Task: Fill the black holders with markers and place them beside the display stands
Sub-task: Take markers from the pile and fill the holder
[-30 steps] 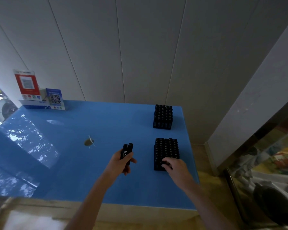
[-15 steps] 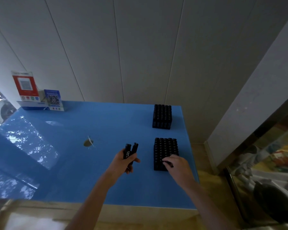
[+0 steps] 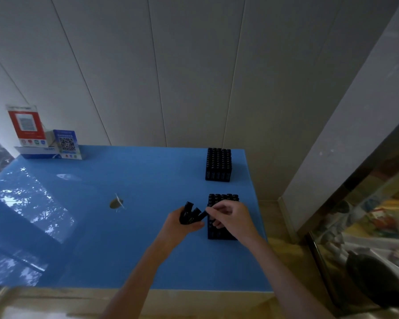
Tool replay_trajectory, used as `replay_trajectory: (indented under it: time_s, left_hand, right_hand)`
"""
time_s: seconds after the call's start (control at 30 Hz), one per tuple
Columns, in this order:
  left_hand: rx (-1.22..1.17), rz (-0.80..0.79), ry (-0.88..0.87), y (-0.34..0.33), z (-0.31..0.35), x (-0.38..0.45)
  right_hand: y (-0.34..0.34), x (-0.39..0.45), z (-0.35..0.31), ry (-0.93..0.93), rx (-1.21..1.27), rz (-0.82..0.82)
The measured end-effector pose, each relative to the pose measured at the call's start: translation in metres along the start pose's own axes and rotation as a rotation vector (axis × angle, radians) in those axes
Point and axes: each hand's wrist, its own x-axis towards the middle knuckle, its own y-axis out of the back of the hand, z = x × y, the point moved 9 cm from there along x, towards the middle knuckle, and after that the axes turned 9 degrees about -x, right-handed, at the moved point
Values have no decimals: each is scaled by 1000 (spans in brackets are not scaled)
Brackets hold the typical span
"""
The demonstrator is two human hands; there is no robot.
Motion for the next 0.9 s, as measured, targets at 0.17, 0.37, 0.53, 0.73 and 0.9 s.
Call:
replay_trajectory:
  time_s: [0.17,0.37,0.53,0.73,0.9]
  left_hand:
    - [-9,15,-20,0,0,0]
    - [13,22,18,2,0,2]
    - [-43,56,58,12,-2,3]
    - [-115,77,91,21,-6,7]
    - [-235,76,129,18,-10,3]
  right_hand:
    - [-1,3,6,-54,127,-20]
    - [6,3,17,-111,246,5]
    - [24,1,26,-106,184,60]
    - [40,-6,29,-8,-137,46]
    - [41,-11,39,95,-471,33]
